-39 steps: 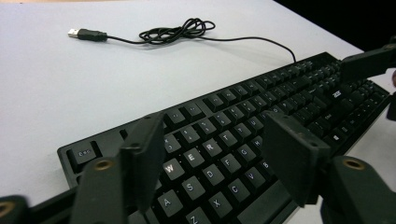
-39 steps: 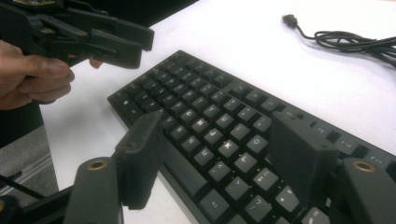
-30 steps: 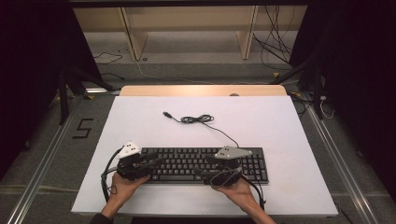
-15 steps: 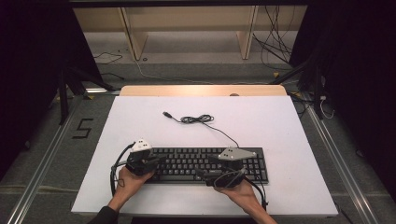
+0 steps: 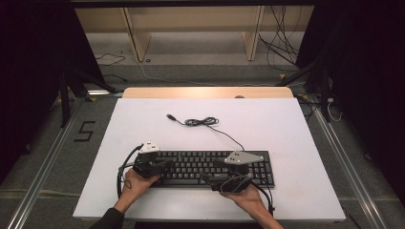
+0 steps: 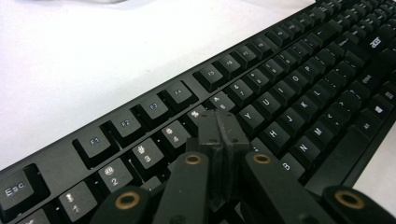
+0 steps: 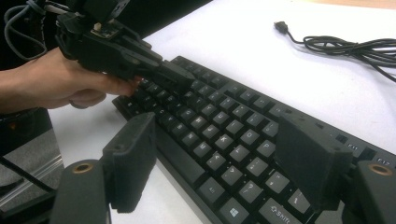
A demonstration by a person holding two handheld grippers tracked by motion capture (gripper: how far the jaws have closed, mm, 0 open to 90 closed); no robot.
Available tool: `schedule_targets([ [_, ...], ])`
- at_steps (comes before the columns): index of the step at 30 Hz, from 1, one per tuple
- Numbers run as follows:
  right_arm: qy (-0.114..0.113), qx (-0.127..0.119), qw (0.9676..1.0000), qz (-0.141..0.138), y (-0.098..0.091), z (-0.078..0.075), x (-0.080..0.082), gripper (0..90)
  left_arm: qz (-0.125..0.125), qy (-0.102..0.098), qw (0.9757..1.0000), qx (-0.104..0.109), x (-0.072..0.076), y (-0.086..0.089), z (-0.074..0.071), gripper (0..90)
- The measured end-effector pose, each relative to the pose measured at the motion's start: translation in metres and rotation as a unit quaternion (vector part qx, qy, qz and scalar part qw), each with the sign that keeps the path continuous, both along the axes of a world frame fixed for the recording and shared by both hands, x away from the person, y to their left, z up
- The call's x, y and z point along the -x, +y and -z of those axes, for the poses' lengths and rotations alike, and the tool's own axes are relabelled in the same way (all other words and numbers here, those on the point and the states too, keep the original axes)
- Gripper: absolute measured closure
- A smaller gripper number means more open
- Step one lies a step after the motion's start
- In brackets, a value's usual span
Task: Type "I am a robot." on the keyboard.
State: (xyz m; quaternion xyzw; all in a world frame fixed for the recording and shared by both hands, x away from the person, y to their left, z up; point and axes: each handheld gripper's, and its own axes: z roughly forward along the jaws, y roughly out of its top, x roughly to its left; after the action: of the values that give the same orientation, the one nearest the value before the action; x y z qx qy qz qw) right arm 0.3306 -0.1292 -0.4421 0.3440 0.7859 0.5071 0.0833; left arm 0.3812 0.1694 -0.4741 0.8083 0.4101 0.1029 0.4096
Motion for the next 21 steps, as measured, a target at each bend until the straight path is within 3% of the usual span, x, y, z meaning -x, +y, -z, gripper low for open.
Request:
schedule_targets([
  [14, -0.003, -0.003, 1.0, -0.002, 0.0004, -0.0012, 0.001, 29.4, -0.002, 0.018, 0.9998, -0.008, -0.0031, -0.0034, 0.006, 89.0],
  [21, -0.004, -0.003, 1.0, -0.002, 0.0005, -0.0016, 0.0014, 29.4, -0.002, 0.014, 0.9998, -0.013, -0.0025, -0.004, 0.0054, 89.0],
])
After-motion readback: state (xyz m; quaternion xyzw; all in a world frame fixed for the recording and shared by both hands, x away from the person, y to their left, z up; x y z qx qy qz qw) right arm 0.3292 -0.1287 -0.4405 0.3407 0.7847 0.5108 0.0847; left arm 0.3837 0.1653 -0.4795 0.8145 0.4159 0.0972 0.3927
